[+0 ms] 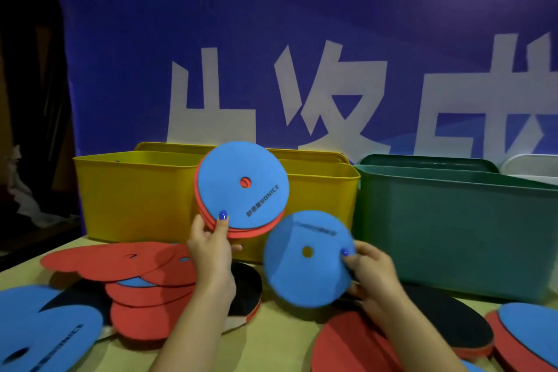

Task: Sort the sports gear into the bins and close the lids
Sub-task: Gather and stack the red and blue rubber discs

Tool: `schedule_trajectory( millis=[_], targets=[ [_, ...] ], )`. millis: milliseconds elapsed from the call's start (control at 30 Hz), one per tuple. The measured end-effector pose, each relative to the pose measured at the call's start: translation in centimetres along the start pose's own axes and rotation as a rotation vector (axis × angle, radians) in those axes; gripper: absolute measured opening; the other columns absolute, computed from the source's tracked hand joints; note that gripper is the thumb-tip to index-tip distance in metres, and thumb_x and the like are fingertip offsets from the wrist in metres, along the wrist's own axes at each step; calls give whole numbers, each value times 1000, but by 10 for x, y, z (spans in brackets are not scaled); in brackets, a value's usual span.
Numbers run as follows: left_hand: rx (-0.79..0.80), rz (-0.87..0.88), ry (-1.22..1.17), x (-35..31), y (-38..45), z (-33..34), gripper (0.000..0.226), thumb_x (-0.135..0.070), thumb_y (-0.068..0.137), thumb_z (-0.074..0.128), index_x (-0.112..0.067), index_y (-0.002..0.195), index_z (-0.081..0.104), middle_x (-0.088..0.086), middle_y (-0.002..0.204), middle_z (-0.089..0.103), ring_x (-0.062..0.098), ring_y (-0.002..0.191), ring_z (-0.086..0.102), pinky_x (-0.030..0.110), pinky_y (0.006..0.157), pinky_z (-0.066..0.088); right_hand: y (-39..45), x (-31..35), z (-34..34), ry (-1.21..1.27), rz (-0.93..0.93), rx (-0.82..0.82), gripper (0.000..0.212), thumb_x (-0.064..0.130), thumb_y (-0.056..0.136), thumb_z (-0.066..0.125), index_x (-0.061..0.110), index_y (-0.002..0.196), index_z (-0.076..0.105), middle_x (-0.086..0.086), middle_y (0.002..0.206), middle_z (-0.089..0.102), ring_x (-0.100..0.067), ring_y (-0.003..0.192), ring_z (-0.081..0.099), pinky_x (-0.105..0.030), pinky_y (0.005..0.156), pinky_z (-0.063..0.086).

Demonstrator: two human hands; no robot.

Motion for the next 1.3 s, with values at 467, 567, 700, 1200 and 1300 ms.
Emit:
schedule_trajectory(
  millis=[467, 567, 700, 1200, 1300],
  targets=[
    [516, -347, 91, 10, -32, 20, 14, -8, 92, 57, -19, 99, 63, 2, 73, 63, 7, 45, 52, 19, 35, 39, 14, 39, -56, 422, -146, -129, 25, -4, 92, 45, 14, 90, 63, 2, 79, 72, -4, 58, 68, -25, 56, 56],
    [674, -336, 186, 15, -45, 26, 14, -9, 92, 56, -13, 105, 62, 9, 75, 59, 9, 46, 53, 20, 37, 42, 13, 29, -50, 193, -251, -260, 17, -3, 90, 53, 7, 97, 64, 2, 76, 70, -8, 65, 66, -22, 59, 55],
    [708, -352, 212, 20, -50, 26, 16, -12, 92, 57, -13, 107, 62, 8, 75, 62, 13, 52, 56, 20, 39, 45, 11, 13, -42, 119, -240, -311, 10, 4, 93, 52, 10, 98, 59, -5, 89, 63, -23, 86, 59, -37, 80, 48],
    [829, -316, 263, 21, -50, 23, 22, -30, 94, 51, -21, 110, 62, 0, 78, 61, 9, 58, 56, 24, 42, 48, 11, -3, -36, 240, 33, -171, 13, -1, 92, 53, 12, 90, 52, -10, 86, 61, -23, 73, 58, -35, 59, 47],
    [809, -241, 345, 24, -43, 21, 19, -19, 91, 59, -17, 109, 61, -4, 78, 67, 6, 52, 58, 22, 37, 46, 12, -3, -36, 319, 50, -163, 29, -7, 88, 57, 12, 108, 48, -14, 87, 62, -28, 83, 60, -39, 71, 51]
  ],
)
Point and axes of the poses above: each hand's wrist, its own y-axis towards the middle knuckle, its own z-axis out of the palm, x = y × z, the point moved 1 cm from there along y, towards the middle knuckle
